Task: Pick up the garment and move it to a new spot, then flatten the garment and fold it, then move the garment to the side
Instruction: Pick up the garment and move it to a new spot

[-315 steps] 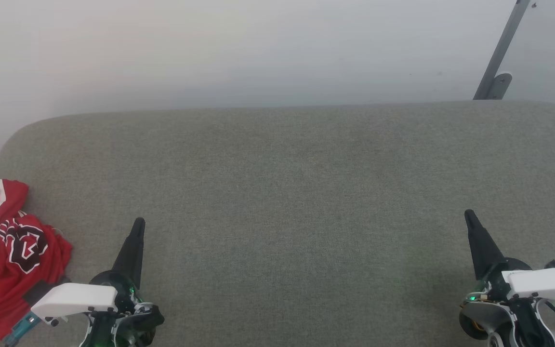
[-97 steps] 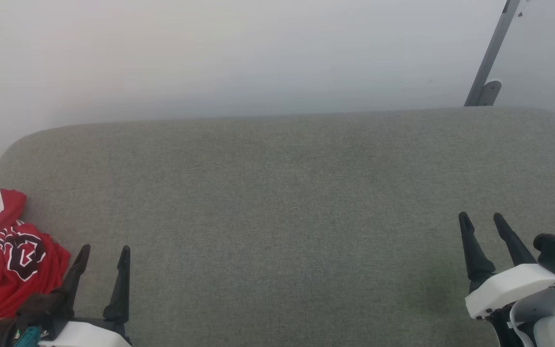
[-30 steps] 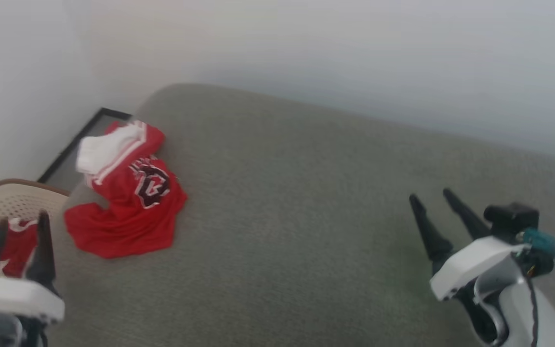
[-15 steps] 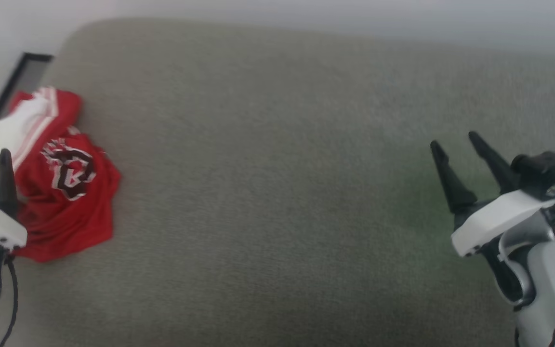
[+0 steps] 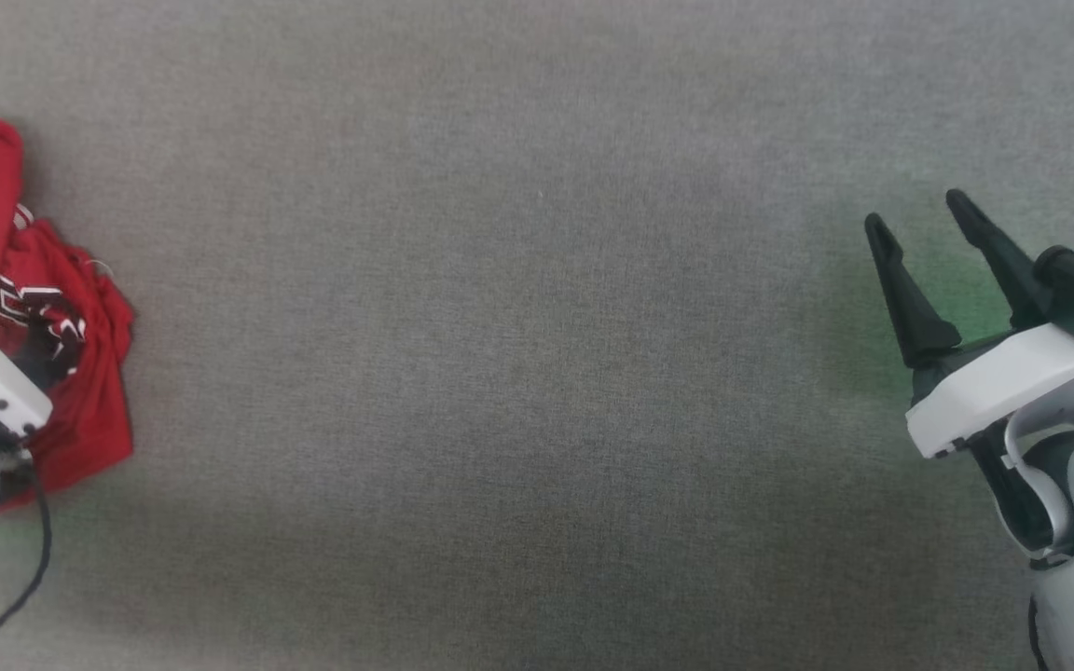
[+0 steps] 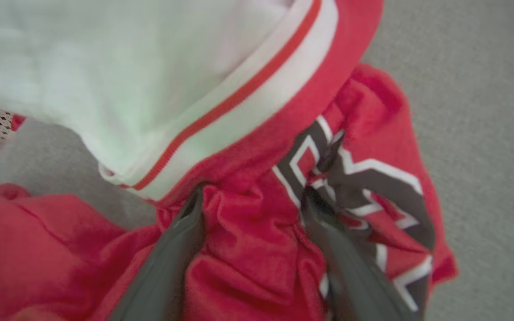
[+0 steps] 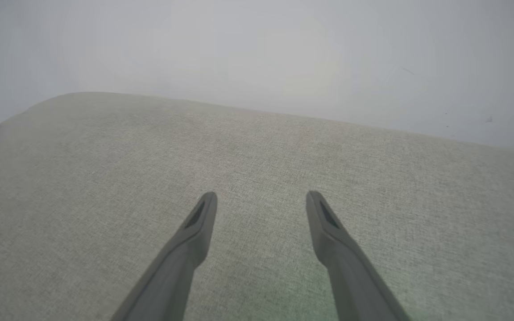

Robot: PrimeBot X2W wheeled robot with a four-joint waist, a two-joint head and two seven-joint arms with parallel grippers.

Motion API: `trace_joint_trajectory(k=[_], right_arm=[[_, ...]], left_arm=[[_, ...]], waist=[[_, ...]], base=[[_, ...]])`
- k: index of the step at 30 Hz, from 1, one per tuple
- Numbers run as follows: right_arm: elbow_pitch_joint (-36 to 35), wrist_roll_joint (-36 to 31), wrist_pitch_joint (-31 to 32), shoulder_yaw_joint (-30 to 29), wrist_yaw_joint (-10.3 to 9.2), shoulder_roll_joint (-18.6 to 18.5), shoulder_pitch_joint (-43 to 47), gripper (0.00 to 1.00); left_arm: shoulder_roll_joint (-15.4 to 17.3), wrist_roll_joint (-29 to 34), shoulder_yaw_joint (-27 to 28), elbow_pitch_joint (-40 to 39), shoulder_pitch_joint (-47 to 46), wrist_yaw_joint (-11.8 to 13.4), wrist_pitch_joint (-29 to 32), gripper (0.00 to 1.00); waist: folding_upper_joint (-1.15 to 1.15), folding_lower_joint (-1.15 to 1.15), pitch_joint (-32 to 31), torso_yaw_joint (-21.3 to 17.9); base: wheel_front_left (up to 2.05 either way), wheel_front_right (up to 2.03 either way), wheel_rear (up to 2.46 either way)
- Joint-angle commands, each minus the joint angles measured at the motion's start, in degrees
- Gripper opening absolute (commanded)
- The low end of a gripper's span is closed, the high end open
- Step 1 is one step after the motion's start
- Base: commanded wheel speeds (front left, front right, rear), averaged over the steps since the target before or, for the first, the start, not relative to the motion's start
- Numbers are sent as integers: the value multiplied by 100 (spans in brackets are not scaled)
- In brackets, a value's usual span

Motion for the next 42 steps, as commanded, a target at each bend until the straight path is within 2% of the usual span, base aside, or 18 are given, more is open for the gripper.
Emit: trace_joint_trajectory(k=[1,6,11,12,13,21,29,34,42], right_arm=[[-54,-28,31,-18,3,7,-71,100],[-187,-94,126,-43,3,38,-58,100],[-196,-129,159,-38,3,69,-95,100],[-183,-131,160,-36,3,71,-105,100],[-170,-130,161,-33,3,71,-107,100],[-24,-64,20,-8,3,141,-39,100],[285,-11,-228,3,3,290,124,100],[431,15,-344,12,3,372,197,100],[657,88,-519,19,3,491,338,100]], left_arm=[[-58,30,-57,144,-28,-9,108,100],[-298,-106,-104,801,-293,-7,322,100],[-329,-143,-196,1134,-456,-11,405,98],[-294,-128,-215,1160,-486,-12,365,46],[-249,-139,-217,1179,-530,-12,342,0],[287,3,-459,805,-883,-16,-279,0],[851,107,-954,-21,-956,-17,-835,0],[1118,141,-1161,-482,-970,-17,-868,0],[1584,271,-1392,-1539,-1107,14,-521,0]], waist=[[0,0,92,-7],[0,0,188,3],[0,0,181,23],[0,0,168,29],[0,0,151,34],[0,0,-211,64],[0,0,-835,78],[0,0,-1166,81],[0,0,-1684,79]], base=[[0,0,0],[0,0,0],[0,0,0],[0,0,0],[0,0,0],[0,0,0],[0,0,0],[0,0,0],[0,0,0]])
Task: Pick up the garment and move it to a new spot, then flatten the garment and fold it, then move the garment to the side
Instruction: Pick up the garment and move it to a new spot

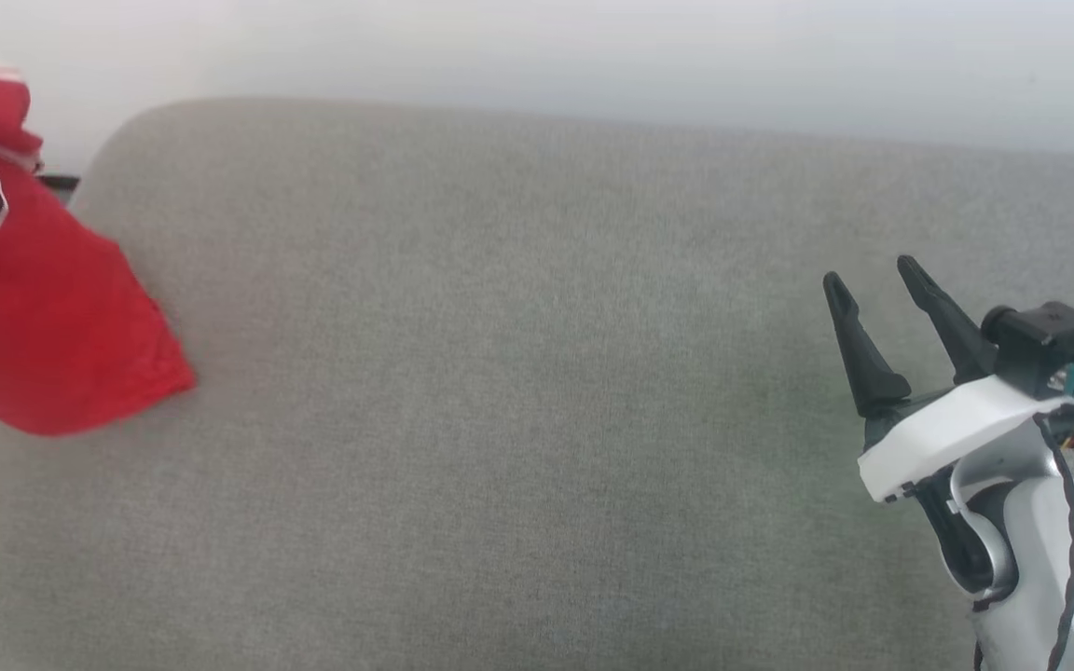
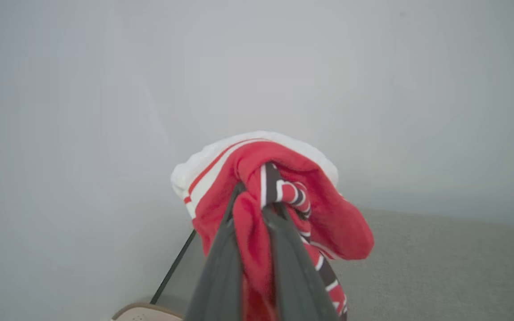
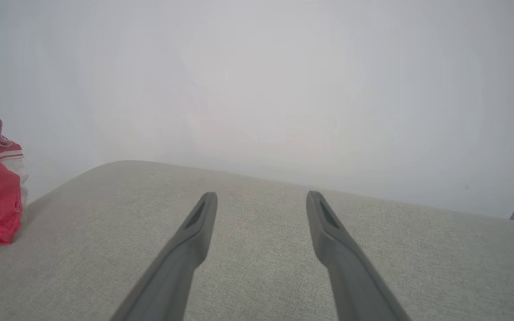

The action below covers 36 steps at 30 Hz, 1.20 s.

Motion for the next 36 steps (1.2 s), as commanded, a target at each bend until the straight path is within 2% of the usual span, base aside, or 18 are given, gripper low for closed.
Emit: trace_joint_trajectory(k=[1,10,18,29,36], right_arm=[[48,36,-63,-26,3,18,92,100],[113,65,-191,-136,3,54,187,100],[70,21,-225,-407,3,19,200,100],[62,-79,-272,-816,3,86,205,100],[79,-102,-346,-904,3,201,224,100]], left_arm=[[67,43,-13,-200,-104,49,73,0],[445,45,-50,-2038,101,390,928,0],[590,-119,-51,-3544,469,708,1574,0],[426,-162,-316,-4914,615,1035,2193,0],[154,-102,-692,-5320,408,1046,2452,0]], waist=[[0,0,-155,4],[0,0,-482,-84],[0,0,-563,-431],[0,0,-479,-1392],[0,0,-324,-1937]], base=[[0,0,0],[0,0,0],[0,0,0],[0,0,0],[0,0,0]])
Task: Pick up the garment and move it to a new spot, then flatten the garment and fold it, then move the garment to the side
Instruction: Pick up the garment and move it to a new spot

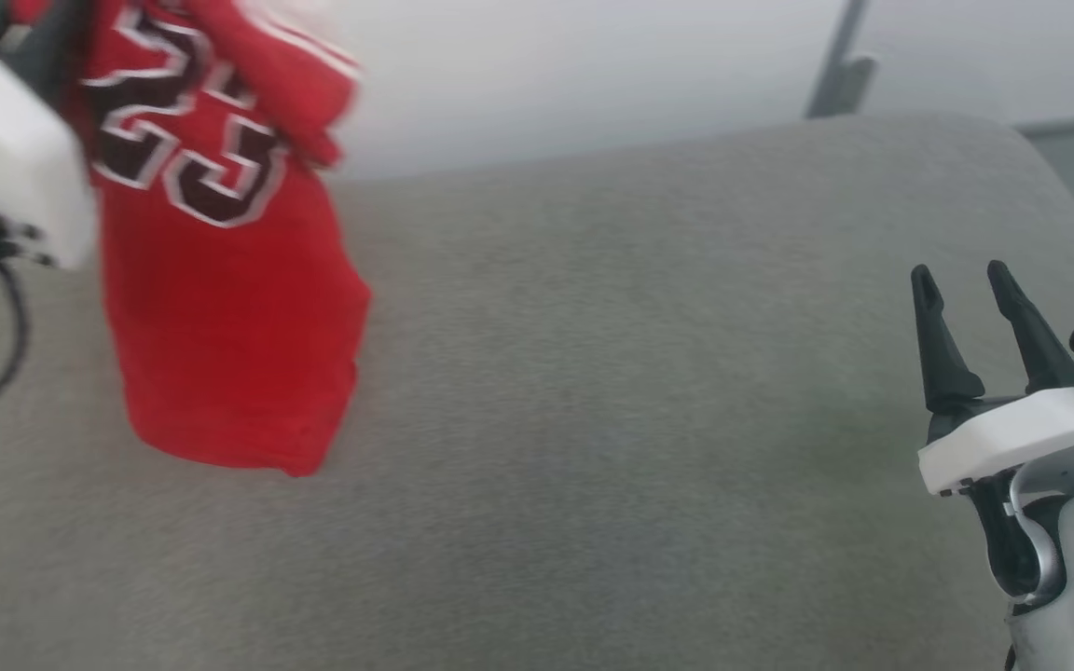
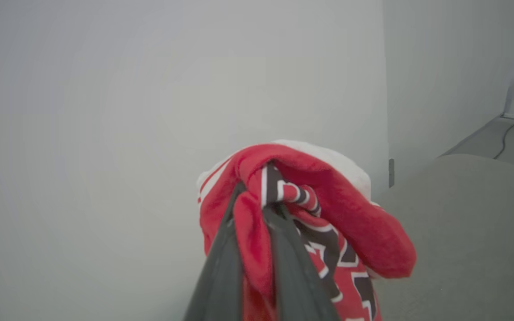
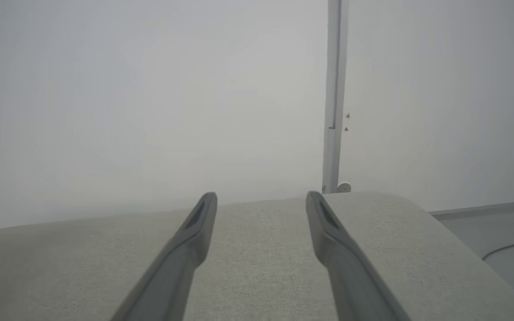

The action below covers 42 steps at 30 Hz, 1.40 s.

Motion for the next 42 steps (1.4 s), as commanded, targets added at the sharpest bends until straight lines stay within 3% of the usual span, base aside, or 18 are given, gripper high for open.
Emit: trace_joint_trajectory(k=[1,12,21,29,42], right_arm=[[-5,-4,-45,-17,3,26,21,100],[110,30,-252,-60,3,252,29,100],[363,94,-418,170,3,382,-90,100],[551,158,-542,348,3,369,-208,100],[647,158,-569,468,3,323,-363,100]], left_arm=[[-45,95,-29,-39,-64,15,40,0],[-845,163,-939,-297,-106,120,381,0],[-1144,26,-1457,152,712,213,360,0],[-1324,-154,-1748,932,1534,184,133,0],[-1798,-187,-2227,2822,1732,-207,-190,0]], waist=[[0,0,124,-235],[0,0,510,-632],[0,0,729,-665],[0,0,816,-613],[0,0,947,-461]], base=[[0,0,0],[0,0,0],[0,0,0],[0,0,0],[0,0,0]])
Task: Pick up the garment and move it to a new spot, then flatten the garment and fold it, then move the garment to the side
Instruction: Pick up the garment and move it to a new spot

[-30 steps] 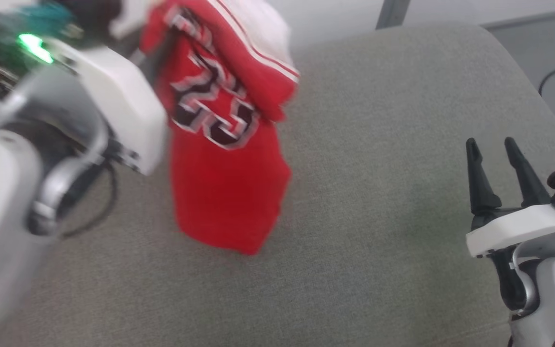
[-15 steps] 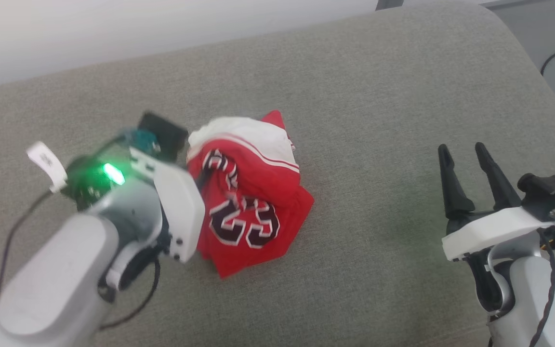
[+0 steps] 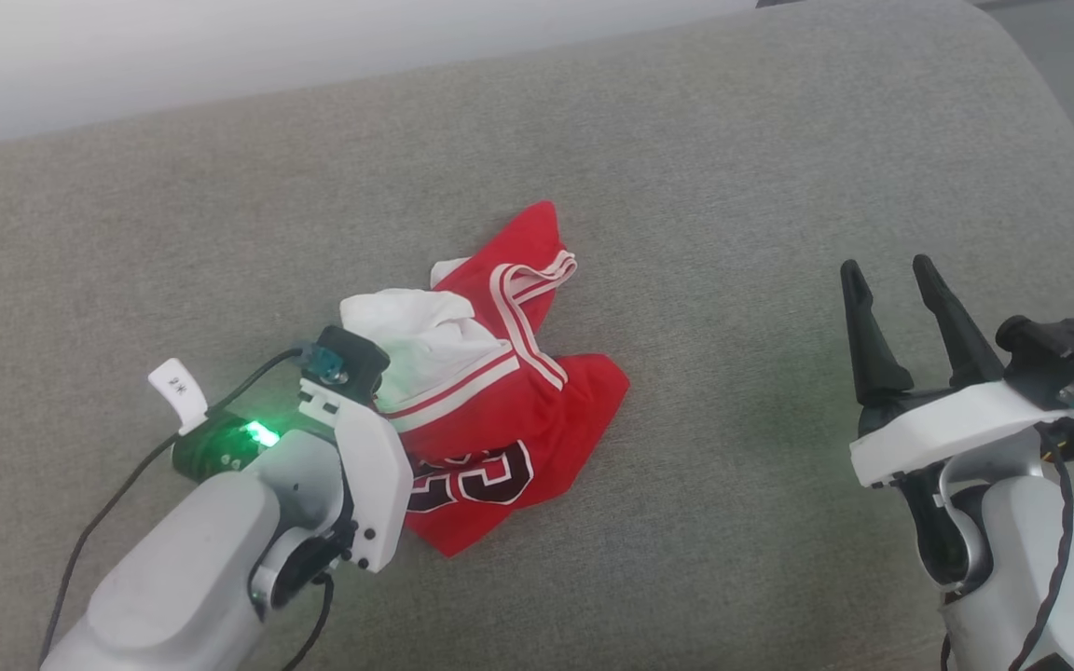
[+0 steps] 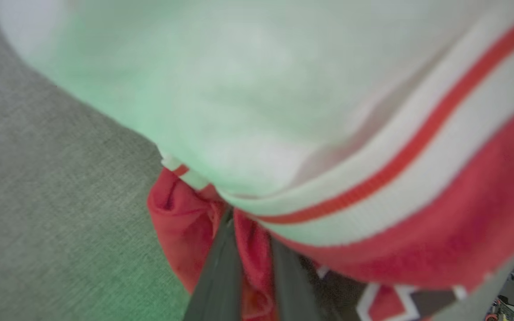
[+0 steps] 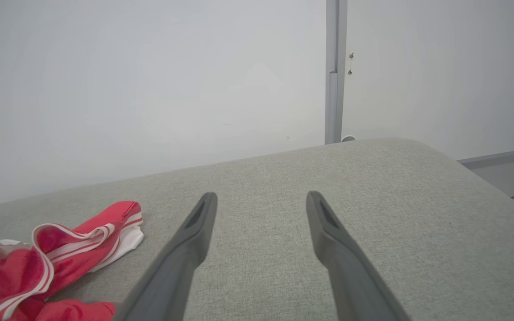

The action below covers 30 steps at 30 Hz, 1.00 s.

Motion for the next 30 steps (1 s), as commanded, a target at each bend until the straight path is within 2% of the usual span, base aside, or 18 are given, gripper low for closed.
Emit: trace_joint_trajectory(k=[1,2,3,5,6,7,14,18,23,30], right_arm=[[24,12,-33,29,3,-6,-59,100],[24,12,-33,29,3,-6,-59,100],[29,13,-31,41,3,-10,-80,100],[47,17,-23,44,3,-32,-105,100],[53,11,-17,45,3,-41,-103,100],[60,4,-11,42,3,-47,-98,100],[96,-15,49,-11,3,-148,101,100],[68,29,110,-107,3,-228,285,100],[21,44,215,-121,3,-285,489,100],[-28,85,316,-162,3,-342,712,100]], left_arm=[[-78,14,-115,337,7,-94,-18,0],[-78,14,-115,337,7,-94,-18,0],[-123,-1,-135,466,-16,-138,-50,14],[-217,-56,-125,668,-83,-184,-114,34],[-257,-85,-103,736,-129,-209,-166,50],[-288,-124,-74,785,-177,-242,-222,100],[-287,-279,120,805,-311,-430,-512,100],[-113,-393,316,608,-128,-463,-841,100],[124,-475,651,337,140,-301,-1340,100],[516,-519,1248,-14,695,-84,-2338,100]], waist=[[0,0,22,36],[0,0,22,36],[0,0,22,52],[0,0,5,92],[0,0,-13,116],[0,0,-37,143],[0,0,-416,407],[0,0,-804,638],[0,0,-1150,868],[0,0,-1413,1155]], base=[[0,0,0],[0,0,0],[0,0,0],[0,0,0],[0,0,0],[0,0,0],[0,0,0],[0,0,0],[0,0,0],[0,0,0]])
